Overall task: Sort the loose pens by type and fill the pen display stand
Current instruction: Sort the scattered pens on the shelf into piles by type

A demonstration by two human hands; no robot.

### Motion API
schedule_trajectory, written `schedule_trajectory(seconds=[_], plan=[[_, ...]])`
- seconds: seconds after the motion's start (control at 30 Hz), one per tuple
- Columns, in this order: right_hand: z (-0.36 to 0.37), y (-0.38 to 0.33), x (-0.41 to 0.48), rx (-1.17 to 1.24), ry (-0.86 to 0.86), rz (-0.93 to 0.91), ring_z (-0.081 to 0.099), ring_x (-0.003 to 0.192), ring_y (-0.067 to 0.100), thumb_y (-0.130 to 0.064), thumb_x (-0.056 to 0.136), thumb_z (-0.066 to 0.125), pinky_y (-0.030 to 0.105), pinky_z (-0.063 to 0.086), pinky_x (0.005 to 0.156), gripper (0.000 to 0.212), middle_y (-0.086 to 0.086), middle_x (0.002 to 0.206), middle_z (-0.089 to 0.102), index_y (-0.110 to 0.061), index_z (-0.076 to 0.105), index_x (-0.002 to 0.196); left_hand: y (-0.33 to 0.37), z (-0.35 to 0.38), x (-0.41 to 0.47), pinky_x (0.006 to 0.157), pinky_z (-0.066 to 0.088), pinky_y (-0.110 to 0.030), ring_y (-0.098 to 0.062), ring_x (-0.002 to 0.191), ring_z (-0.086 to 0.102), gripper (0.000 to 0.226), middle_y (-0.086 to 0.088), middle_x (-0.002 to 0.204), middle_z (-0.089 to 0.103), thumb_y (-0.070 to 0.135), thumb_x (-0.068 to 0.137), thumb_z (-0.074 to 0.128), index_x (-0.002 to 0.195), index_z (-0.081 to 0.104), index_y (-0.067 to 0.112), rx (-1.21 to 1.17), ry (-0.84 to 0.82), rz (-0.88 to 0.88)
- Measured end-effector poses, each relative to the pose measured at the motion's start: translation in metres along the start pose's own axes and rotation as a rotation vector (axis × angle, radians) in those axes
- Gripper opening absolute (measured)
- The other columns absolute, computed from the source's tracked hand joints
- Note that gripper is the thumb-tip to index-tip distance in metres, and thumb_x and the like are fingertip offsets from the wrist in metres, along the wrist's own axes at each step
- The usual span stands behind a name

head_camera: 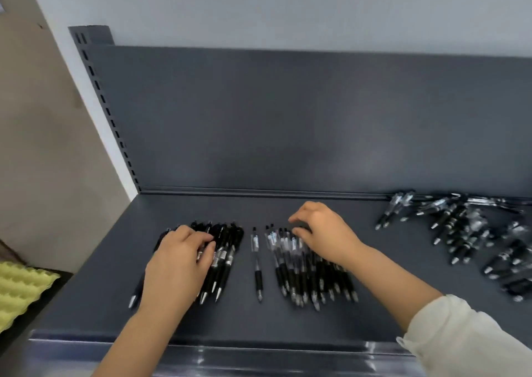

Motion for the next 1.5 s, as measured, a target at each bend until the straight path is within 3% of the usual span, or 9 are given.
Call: schedule_trajectory(seconds=[0.1, 0.3, 0.43, 0.6, 0.73, 0.83, 1.17, 1.37, 1.5], plan=[[-0.017, 0.039, -0.032, -0.019, 0.046, 0.093, 0.047, 0.114, 0.019, -0.025, 0.094, 0.053, 0.031, 0.040, 0.095, 0.030, 0.000, 0.119, 0.055, -0.018, 0.059, 0.123, 0.045, 0.016, 0.009, 0.068, 0.050, -0.031, -0.019, 0.082, 0.058, 0.015, 0.005, 0.084, 0.058, 0.024, 0.082, 0.067, 0.095, 0.072, 0.018, -0.026, -0.057, 0.166], [-0.051, 0.125, -0.115, -0.047, 0.122, 0.360, 0.046, 0.118, 0.022, -0.025, 0.093, 0.054, 0.033, 0.040, 0.098, 0.031, 0.002, 0.120, 0.055, -0.016, 0.060, 0.122, 0.151, 0.050, 0.012, 0.067, 0.048, -0.027, -0.016, 0.083, 0.058, 0.013, 0.008, 0.086, 0.059, 0.025, 0.083, 0.067, 0.095, 0.072, 0.021, -0.115, -0.158, 0.403], [-0.076, 0.173, -0.170, -0.055, 0.172, 0.502, 0.050, 0.110, 0.023, -0.021, 0.091, 0.057, 0.030, 0.041, 0.092, 0.026, 0.002, 0.111, 0.057, -0.016, 0.063, 0.116, 0.216, 0.072, 0.007, 0.067, 0.050, -0.031, -0.018, 0.082, 0.059, 0.013, 0.009, 0.088, 0.061, 0.026, 0.082, 0.069, 0.094, 0.072, 0.023, -0.174, -0.225, 0.527], [-0.100, 0.220, -0.226, -0.080, 0.200, 0.632, 0.048, 0.112, 0.021, -0.020, 0.093, 0.055, 0.028, 0.039, 0.088, 0.027, 0.002, 0.116, 0.057, -0.016, 0.062, 0.118, 0.279, 0.096, -0.002, 0.069, 0.052, -0.033, -0.018, 0.084, 0.060, 0.015, 0.009, 0.090, 0.062, 0.027, 0.082, 0.068, 0.096, 0.072, 0.023, -0.208, -0.285, 0.623], [-0.110, 0.253, -0.260, -0.096, 0.184, 0.700, 0.049, 0.112, 0.023, -0.018, 0.093, 0.053, 0.029, 0.040, 0.088, 0.028, 0.003, 0.117, 0.056, -0.019, 0.061, 0.120, 0.319, 0.112, -0.011, 0.082, 0.047, -0.028, -0.013, 0.098, 0.055, 0.025, 0.012, 0.102, 0.060, 0.036, 0.089, 0.057, 0.109, 0.067, 0.027, -0.230, -0.342, 0.646], [-0.115, 0.273, -0.276, -0.110, 0.147, 0.730, 0.047, 0.116, 0.025, -0.018, 0.093, 0.053, 0.033, 0.041, 0.094, 0.032, 0.003, 0.124, 0.054, -0.019, 0.058, 0.124, 0.345, 0.123, -0.016, 0.089, 0.043, -0.026, -0.009, 0.106, 0.050, 0.030, 0.014, 0.109, 0.056, 0.041, 0.092, 0.049, 0.117, 0.061, 0.030, -0.239, -0.395, 0.669], [-0.112, 0.306, -0.286, -0.101, 0.130, 0.625, 0.040, 0.122, 0.025, -0.011, 0.096, 0.044, 0.038, 0.036, 0.103, 0.039, -0.006, 0.140, 0.045, -0.022, 0.049, 0.132, 0.407, 0.153, -0.038, 0.087, 0.038, -0.017, -0.004, 0.108, 0.045, 0.033, 0.016, 0.111, 0.053, 0.042, 0.094, 0.045, 0.122, 0.057, 0.030, -0.267, -0.500, 0.719], [-0.105, 0.309, -0.277, -0.090, 0.147, 0.506, 0.045, 0.105, 0.020, -0.018, 0.093, 0.053, 0.033, 0.041, 0.090, 0.021, -0.002, 0.116, 0.055, -0.021, 0.062, 0.111, 0.425, 0.169, -0.039, 0.085, 0.038, -0.016, -0.004, 0.104, 0.046, 0.031, 0.014, 0.105, 0.054, 0.040, 0.094, 0.047, 0.120, 0.059, 0.029, -0.271, -0.511, 0.716], [-0.103, 0.317, -0.278, -0.081, 0.131, 0.493, 0.043, 0.098, 0.017, -0.026, 0.093, 0.054, 0.030, 0.040, 0.084, 0.018, -0.003, 0.107, 0.055, -0.023, 0.064, 0.107, 0.434, 0.179, -0.039, 0.085, 0.042, -0.020, -0.006, 0.104, 0.047, 0.032, 0.011, 0.103, 0.055, 0.041, 0.093, 0.048, 0.120, 0.060, 0.027, -0.252, -0.534, 0.710]])
Point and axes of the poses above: each hand's wrist, its own x-axis towards the middle knuckle, its own z-axis out of the palm, y = z × x, the point moved 4 cm from there along x, towards the middle knuckle
